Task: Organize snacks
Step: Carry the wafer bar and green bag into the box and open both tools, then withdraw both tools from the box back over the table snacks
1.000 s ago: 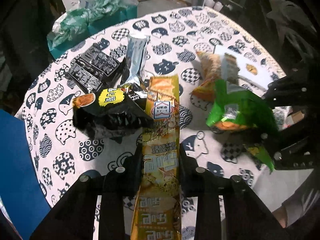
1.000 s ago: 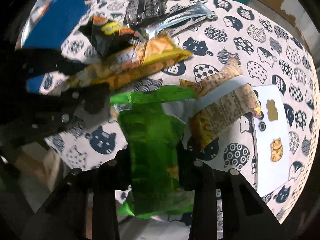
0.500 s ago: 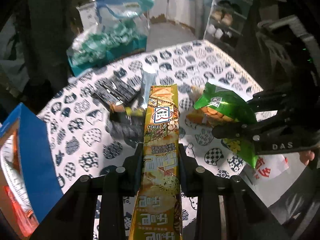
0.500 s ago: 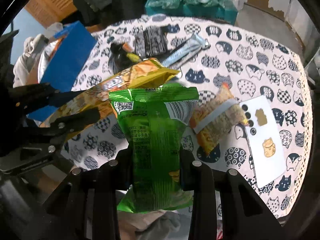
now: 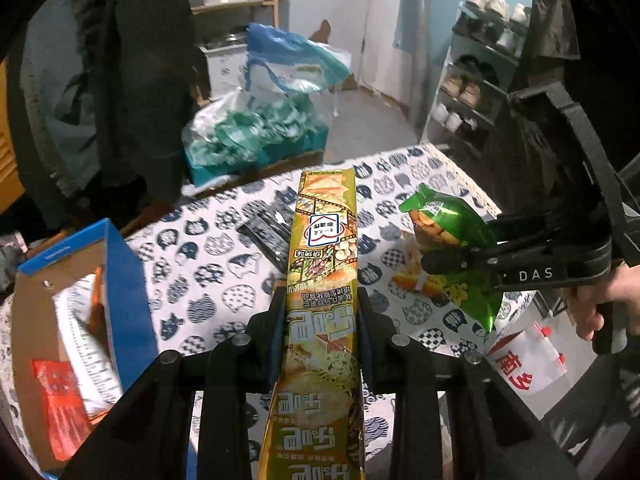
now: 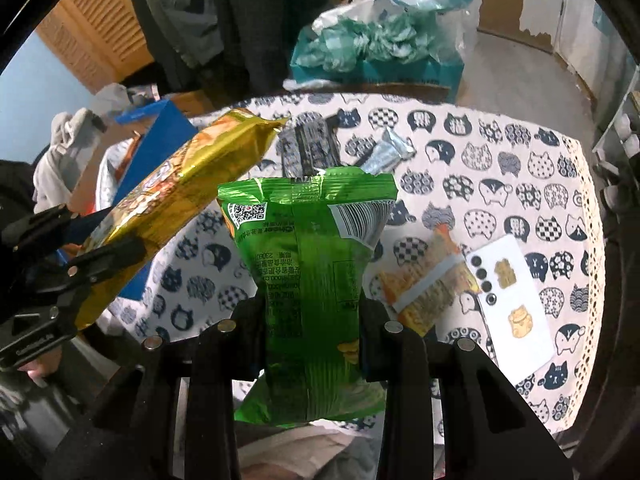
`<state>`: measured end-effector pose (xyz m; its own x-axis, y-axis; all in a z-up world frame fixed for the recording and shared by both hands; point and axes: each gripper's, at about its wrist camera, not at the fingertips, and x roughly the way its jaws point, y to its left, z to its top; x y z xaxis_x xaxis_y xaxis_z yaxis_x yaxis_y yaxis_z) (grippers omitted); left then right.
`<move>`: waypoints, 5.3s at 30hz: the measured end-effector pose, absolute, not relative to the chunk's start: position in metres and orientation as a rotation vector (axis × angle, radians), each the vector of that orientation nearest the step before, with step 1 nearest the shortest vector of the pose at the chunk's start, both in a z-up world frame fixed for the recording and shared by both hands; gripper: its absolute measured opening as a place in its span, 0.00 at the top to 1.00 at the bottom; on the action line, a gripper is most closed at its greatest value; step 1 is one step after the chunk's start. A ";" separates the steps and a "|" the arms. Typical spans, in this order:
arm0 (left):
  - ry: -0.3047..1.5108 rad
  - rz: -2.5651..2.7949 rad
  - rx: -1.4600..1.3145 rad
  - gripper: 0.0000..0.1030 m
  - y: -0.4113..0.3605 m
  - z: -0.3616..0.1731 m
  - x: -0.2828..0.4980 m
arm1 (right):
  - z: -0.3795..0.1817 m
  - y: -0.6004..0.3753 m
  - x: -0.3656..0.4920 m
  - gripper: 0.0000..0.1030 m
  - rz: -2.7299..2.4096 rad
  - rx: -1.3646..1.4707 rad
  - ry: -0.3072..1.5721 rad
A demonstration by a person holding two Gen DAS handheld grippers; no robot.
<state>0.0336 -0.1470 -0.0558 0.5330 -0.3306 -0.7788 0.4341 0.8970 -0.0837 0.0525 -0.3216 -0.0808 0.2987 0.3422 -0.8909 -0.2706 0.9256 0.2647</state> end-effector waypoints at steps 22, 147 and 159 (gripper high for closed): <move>0.781 -0.272 0.062 0.70 -0.047 -0.018 0.026 | -0.036 -0.230 0.077 0.69 0.504 0.018 1.126; 1.098 -0.296 0.077 0.22 -0.099 -0.085 0.068 | -0.062 -0.301 0.092 0.25 0.237 -0.073 1.168; 1.182 -0.345 0.042 0.21 -0.145 -0.116 0.099 | -0.107 -0.368 0.092 0.22 0.143 0.012 1.276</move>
